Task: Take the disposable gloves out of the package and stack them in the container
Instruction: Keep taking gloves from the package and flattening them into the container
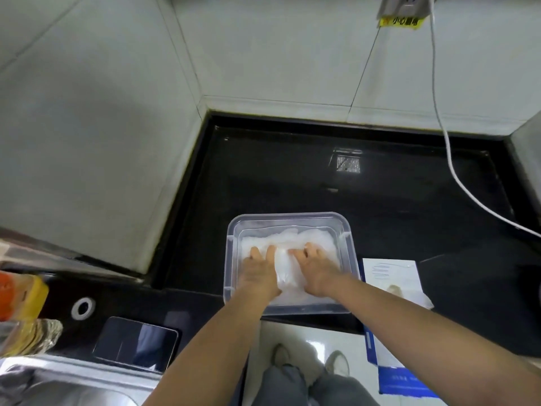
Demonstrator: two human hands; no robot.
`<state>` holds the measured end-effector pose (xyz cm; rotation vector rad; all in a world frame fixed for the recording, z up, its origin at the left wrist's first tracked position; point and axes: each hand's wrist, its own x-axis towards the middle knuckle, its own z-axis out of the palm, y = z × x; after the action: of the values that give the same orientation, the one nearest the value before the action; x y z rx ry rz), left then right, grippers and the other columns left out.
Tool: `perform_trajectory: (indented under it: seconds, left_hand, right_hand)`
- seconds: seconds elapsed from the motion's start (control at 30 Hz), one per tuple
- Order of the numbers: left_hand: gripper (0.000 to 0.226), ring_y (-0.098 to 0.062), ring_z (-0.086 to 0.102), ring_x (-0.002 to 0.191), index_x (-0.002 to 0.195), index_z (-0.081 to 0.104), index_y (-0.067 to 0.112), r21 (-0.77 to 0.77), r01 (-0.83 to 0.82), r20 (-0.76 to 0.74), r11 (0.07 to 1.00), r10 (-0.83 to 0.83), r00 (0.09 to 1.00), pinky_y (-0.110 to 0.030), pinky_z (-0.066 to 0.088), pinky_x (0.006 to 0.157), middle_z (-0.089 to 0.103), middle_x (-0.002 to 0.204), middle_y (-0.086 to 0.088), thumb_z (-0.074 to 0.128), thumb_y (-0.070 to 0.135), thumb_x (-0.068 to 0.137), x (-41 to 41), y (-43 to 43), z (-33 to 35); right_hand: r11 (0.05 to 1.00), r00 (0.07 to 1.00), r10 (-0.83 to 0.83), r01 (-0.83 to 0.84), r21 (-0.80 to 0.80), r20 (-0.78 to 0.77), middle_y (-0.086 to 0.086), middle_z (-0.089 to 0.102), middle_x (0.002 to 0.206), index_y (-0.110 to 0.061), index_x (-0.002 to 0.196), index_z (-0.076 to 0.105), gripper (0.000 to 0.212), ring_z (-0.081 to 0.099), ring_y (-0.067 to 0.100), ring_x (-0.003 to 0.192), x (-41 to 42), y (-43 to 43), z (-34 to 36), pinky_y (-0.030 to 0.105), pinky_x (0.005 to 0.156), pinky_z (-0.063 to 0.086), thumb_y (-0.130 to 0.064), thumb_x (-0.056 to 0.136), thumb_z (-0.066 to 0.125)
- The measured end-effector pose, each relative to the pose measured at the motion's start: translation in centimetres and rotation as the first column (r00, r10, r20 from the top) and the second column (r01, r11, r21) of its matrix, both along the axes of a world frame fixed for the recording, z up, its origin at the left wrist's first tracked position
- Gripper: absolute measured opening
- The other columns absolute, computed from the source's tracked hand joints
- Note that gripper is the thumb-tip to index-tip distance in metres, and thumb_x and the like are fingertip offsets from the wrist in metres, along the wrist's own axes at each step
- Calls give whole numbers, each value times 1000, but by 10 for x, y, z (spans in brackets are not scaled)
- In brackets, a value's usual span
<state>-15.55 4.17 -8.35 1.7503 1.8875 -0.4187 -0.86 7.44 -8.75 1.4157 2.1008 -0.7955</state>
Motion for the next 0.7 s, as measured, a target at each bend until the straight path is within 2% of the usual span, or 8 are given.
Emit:
perform_trajectory:
  seconds: [0.13,0.2,0.33,0.4,0.47,0.53,0.63,0.7]
  left_hand:
    - [90,-32,36,128,150,6,26,-12,33,-46,999,-34,998,-35,42,98,16,151,-15,67,39,85,3,0,-1]
    - [84,-31,37,129,151,11,24,-13,66,-83,998,-67,994,-34,43,97,19,151,-14,65,38,88,4,-2,2]
    - [61,-29,43,126,147,31,18,20,202,-247,979,-191,950,-36,41,99,44,140,-12,54,37,94,9,1,17]
    - [52,-29,43,126,144,36,20,58,180,-252,982,-160,954,-36,41,99,47,139,-11,48,36,97,12,0,29]
    - [42,-26,48,121,138,45,20,166,112,-199,980,-78,977,-33,44,94,50,135,-10,46,32,98,17,-3,39]
    - [33,-22,56,111,129,54,18,302,21,-110,953,13,994,-28,48,87,57,126,-8,44,28,99,23,-9,49]
    - [27,-18,64,92,119,60,17,462,-81,39,883,72,997,-23,51,78,65,111,-4,45,27,100,47,-18,68]
    - [22,-15,63,84,114,60,18,513,-101,127,852,40,991,-23,53,73,67,104,-2,46,27,100,73,-25,81]
  right_hand:
    - [999,997,47,-48,9,64,12,-4,163,-22,157,-2,84,-4,34,151,-4,-2,5,44,121,16,-6,96,54]
    - [998,995,67,-65,-21,79,14,-3,164,-18,157,7,74,-2,34,151,-4,-4,12,41,120,17,-6,98,49]
    - [999,998,-21,20,-26,-52,7,27,156,-17,152,31,60,40,27,137,1,-2,30,33,109,39,-11,96,51]
    - [997,986,-54,62,48,-156,4,43,147,-18,146,43,51,48,25,129,7,-3,42,30,105,40,-13,97,52]
    - [975,955,-60,118,186,-291,3,57,135,-19,133,59,37,56,21,118,16,-5,54,26,96,43,-16,96,52]
    - [922,891,-101,251,295,-443,0,69,114,-20,114,70,25,65,19,96,29,-11,66,25,82,47,-19,95,54]
    - [804,776,-224,490,338,-589,0,70,86,-18,91,71,17,64,23,76,62,-19,79,34,70,52,-22,93,55]
    - [734,743,-316,586,345,-589,1,67,76,-16,85,66,21,61,24,71,93,-26,81,34,63,49,-29,95,54]
